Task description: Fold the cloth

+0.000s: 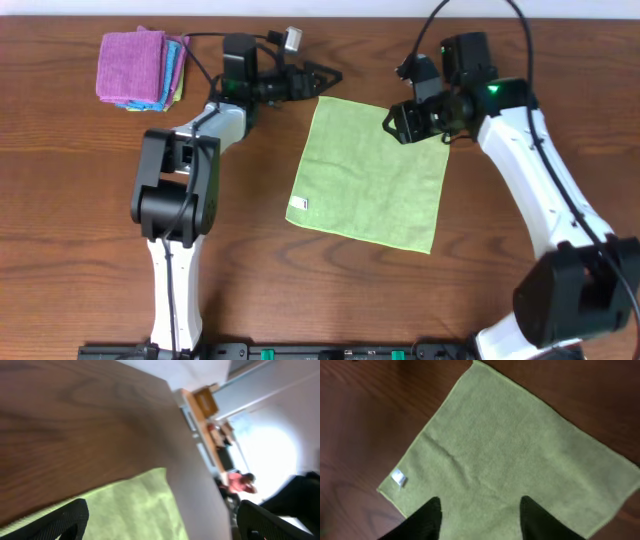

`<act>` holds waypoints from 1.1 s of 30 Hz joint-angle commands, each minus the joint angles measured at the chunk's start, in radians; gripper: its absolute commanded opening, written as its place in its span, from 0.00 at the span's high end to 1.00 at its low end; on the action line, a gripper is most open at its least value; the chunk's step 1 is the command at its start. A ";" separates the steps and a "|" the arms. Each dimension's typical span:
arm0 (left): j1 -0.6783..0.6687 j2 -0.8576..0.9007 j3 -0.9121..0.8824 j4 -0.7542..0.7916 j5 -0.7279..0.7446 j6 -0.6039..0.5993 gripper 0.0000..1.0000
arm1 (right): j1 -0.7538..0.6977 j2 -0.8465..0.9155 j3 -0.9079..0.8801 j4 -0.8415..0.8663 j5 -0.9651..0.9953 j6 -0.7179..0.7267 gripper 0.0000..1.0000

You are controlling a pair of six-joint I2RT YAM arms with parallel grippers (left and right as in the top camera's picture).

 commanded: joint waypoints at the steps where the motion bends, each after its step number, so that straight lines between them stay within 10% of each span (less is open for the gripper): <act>1: -0.037 -0.010 0.023 -0.002 -0.163 0.124 0.04 | -0.005 -0.006 0.010 -0.022 -0.006 -0.014 0.48; 6: -0.079 -0.016 0.119 -0.158 -0.312 0.301 0.04 | -0.007 -0.006 0.011 -0.053 -0.006 -0.014 0.51; 16: -0.166 -0.138 0.414 -1.093 -0.904 0.698 0.04 | -0.171 -0.017 0.010 -0.124 -0.041 -0.019 0.70; 33: -0.162 -0.309 0.293 -1.825 -0.726 0.846 0.09 | -0.336 -0.178 -0.378 -0.233 -0.285 -0.156 0.47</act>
